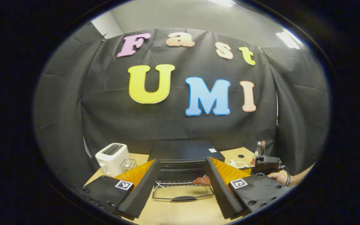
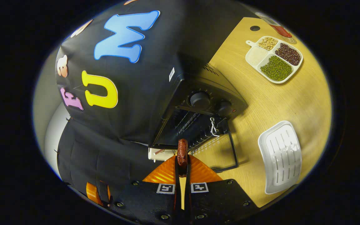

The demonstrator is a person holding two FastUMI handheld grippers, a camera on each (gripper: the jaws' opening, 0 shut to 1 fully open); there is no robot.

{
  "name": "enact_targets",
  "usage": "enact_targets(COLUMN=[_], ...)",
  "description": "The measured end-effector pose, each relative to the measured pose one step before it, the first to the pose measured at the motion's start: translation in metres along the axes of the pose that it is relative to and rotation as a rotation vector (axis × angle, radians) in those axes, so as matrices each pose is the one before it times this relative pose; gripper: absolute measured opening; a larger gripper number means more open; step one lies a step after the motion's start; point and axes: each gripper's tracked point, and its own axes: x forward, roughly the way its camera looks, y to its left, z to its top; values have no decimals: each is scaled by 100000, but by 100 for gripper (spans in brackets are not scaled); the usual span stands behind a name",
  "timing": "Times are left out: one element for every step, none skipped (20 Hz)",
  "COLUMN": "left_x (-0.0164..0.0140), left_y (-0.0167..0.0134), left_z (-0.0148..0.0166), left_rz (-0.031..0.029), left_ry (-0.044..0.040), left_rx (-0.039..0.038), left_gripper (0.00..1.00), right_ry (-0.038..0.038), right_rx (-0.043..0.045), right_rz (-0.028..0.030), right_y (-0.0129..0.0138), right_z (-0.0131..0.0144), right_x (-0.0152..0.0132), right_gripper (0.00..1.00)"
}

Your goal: Open the electric oven with the left hand, put the food in, and close the electric oven.

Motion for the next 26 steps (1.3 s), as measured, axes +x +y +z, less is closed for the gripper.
enact_targets(left_x=[-128,-122,-228,-131,-127,-207,-50,-144,-258,-145,-305,-186,-149,-125,33,-191,-247,-66,266,53,331,271,111,86,123,-28], left_y=[752,771,718,606,547,577,665,591,462,569,514,584,547,415,263,253,365,190,93,139,45,-74,-132,-151,-27,-108], left_z=[-220,220,43,33,-142,-100,-167,-70,-259,-154,-31,188,46,-63,-357,-273,-264,-166,-197,45,-329,-147,-116,46,-10,17], left_rz=[790,663,560,307,287,299,356,338,293,333,441,720,520,313,127,117,80,-105,-174,-200,-161,-257,-233,-364,-290,-360], left_ry=[487,-98,150,53,214,495,600,447,596,868,341,-232,23,403,572,824,475,158,91,39,490,231,15,-70,-147,-43], left_rx=[-215,-33,-88,-56,99,132,87,-37,-244,-269,99,431,274,34,-63,-51,-188,-416,-473,-575,-654,-618,-712,-809,-762,-549], left_gripper=[96,97,94,96,99,99,99,99,97,97,97,96,96,97,99,99,99,97,96,94,94,96,94,94,94,94], right_ry=[-2217,-2274,-2598,-2400,-2571,-2109,-2048,-1956,-2970,-3249,-3527,-3755,-3067,-2144,-2660,-2508,-1838,-562,-306,1119,1568,2516,1344,691,-129,22], right_rx=[1350,2086,2366,2442,2357,2417,2513,2297,1952,1750,2110,2842,3052,2686,2136,1465,885,808,-618,-1401,-115,-769,-2024,-2093,-1585,-3269], right_rz=[-836,-343,61,-32,-296,-371,-120,46,-161,-10,-49,-163,-668,-1325,-928,-1521,-682,-474,-1387,-5073,-921,-1434,-1849,-944,-590,-2326], right_y=[108,172,272,98,112,-155,94,-43,-16,7,-24,2,-72,-252,-178,-321,-159,99,-252,-1013,-136,-269,-356,-123,330,-183], right_z=[95,112,109,65,75,27,-20,-108,211,276,326,502,336,181,214,276,160,-319,76,-221,-494,-397,-175,77,-65,-14], right_x=[908,849,812,749,823,889,867,880,428,509,619,695,627,604,538,464,381,166,-333,369,-151,-70,-278,-473,-305,-416], right_gripper=[5,5,5,4,5,5,4,4,4,4,4,5,4,4,5,5,5,6,10,12,17,18,28,31,54,53])
